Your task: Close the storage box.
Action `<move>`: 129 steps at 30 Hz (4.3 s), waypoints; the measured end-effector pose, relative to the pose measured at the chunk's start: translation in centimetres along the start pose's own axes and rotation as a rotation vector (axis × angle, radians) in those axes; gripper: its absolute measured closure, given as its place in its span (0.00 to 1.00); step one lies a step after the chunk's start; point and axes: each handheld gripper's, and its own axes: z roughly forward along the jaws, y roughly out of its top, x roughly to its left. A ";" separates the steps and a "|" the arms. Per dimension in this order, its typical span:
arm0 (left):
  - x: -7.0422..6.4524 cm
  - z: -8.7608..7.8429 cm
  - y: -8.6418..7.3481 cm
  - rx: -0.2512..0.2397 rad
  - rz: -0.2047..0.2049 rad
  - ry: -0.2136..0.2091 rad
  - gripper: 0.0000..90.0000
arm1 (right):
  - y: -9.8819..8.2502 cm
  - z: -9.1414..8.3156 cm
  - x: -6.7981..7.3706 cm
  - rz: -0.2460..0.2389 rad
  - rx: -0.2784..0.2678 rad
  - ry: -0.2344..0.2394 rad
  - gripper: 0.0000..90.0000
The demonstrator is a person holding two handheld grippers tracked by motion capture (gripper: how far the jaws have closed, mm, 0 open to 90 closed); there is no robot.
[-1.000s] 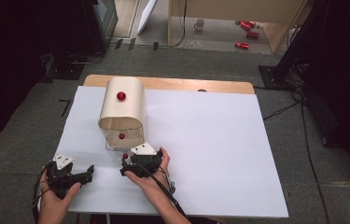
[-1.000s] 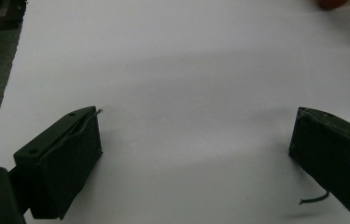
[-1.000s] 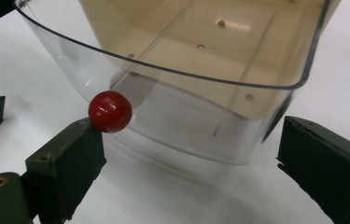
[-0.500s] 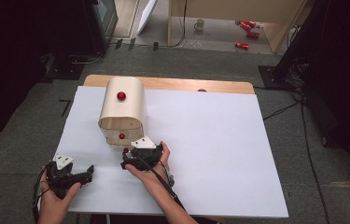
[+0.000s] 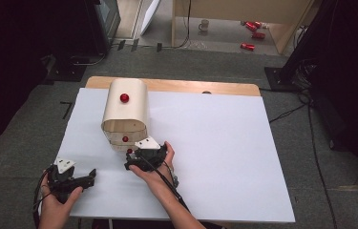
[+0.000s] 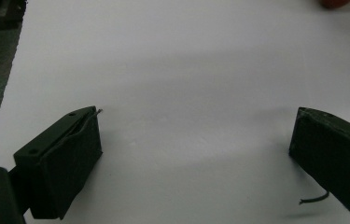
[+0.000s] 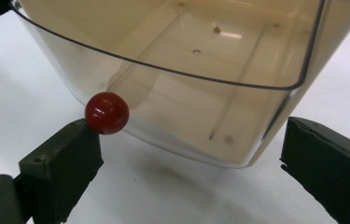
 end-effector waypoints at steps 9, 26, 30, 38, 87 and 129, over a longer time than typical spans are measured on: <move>0.0 0.0 0.0 0.001 0.000 0.000 0.03 | -0.4 -0.7 0.0 -0.035 -0.031 0.004 0.12; 0.0 0.0 0.0 0.001 0.001 0.000 0.03 | -0.3 -2.7 -2.6 0.054 -0.088 0.013 0.33; 0.0 0.0 0.0 0.001 0.001 0.000 0.03 | -0.3 -2.8 -2.6 0.051 -0.089 0.006 0.35; 0.0 0.0 0.0 0.001 0.001 0.000 0.03 | -0.8 -3.9 -4.2 0.051 -0.075 0.015 0.26; 0.0 0.0 0.0 -0.001 0.000 0.002 0.03 | -10.4 -17.3 -20.8 0.189 -0.010 -0.239 0.06; 0.0 0.0 0.0 0.000 0.000 0.002 0.03 | -14.5 -20.3 -26.4 0.223 0.117 -0.369 0.00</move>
